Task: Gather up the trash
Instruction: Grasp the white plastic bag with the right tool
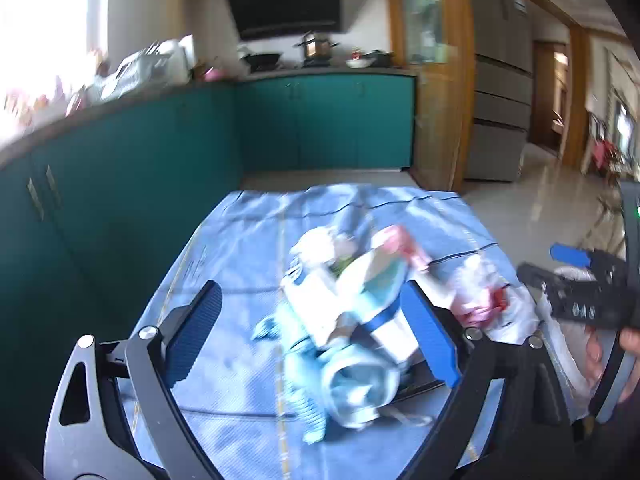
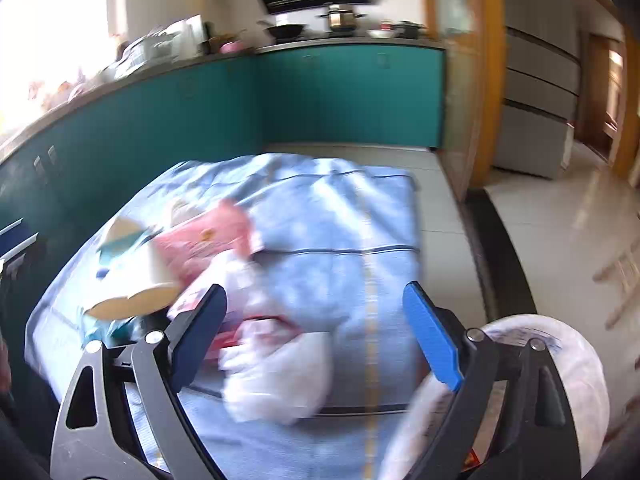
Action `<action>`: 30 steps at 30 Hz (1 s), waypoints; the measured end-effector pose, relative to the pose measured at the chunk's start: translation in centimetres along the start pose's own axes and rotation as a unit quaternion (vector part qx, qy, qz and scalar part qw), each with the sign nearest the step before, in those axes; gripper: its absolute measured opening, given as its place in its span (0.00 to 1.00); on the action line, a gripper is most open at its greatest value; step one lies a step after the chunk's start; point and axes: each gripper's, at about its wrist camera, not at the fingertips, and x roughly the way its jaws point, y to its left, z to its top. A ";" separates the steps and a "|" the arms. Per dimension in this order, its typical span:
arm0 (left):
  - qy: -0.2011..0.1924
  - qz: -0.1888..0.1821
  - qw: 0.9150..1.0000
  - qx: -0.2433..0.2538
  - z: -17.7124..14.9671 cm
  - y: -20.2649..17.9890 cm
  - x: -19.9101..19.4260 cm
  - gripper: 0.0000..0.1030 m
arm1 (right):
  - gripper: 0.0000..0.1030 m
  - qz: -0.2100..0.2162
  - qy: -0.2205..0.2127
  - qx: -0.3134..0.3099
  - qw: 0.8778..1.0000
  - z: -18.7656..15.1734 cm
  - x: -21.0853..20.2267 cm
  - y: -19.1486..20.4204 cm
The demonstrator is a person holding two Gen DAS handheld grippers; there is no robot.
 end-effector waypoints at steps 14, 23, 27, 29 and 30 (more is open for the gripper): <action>0.048 -0.036 0.998 -0.014 -2.4 0.1 1.2 0.90 | 0.85 -0.016 0.050 -0.042 0.998 -3.0 1.5 1.6; 0.043 -0.014 0.999 -0.029 -2.9 0.5 1.0 0.90 | 0.27 0.020 0.055 -0.040 0.998 -3.5 0.7 1.8; 0.052 -0.007 0.998 -0.036 -3.2 1.2 1.3 0.90 | 0.26 0.053 0.041 -0.040 0.997 -3.2 -0.2 2.1; 0.055 0.001 0.998 -0.044 -3.3 1.9 1.4 0.90 | 0.26 0.065 0.032 -0.041 0.997 -3.1 -0.7 2.2; 0.056 0.005 0.997 -0.047 -3.3 2.2 1.5 0.90 | 0.27 0.078 0.027 -0.040 0.996 -3.0 -1.0 2.3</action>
